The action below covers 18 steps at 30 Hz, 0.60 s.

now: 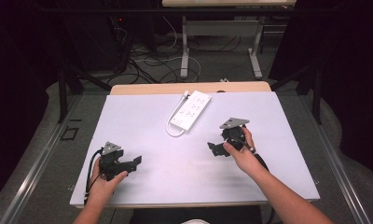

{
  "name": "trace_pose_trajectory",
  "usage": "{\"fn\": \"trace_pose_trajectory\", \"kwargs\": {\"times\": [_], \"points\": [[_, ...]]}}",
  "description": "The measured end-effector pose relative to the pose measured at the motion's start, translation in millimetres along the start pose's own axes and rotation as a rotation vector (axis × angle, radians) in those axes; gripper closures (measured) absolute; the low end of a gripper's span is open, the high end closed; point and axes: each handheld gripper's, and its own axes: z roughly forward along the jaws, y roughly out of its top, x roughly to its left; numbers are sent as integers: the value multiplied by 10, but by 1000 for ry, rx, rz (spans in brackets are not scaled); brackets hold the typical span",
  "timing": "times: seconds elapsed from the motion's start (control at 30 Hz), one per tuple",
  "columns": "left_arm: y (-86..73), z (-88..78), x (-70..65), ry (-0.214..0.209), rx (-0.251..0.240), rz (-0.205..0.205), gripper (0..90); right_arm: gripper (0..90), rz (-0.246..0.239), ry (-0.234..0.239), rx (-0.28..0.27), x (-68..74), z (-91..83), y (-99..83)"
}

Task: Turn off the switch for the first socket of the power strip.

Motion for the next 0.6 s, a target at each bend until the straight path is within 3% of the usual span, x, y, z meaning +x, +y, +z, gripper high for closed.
{"fn": "trace_pose_trajectory", "kwargs": {"times": [0.23,0.6], "points": [[1,-5,2,5,-2,-4,135,0,7,-3,-17,-18,-132,-213],[-2,-2,-2,13,-1,3,113,0,92,-63,-47,-219,-373,-532]]}}
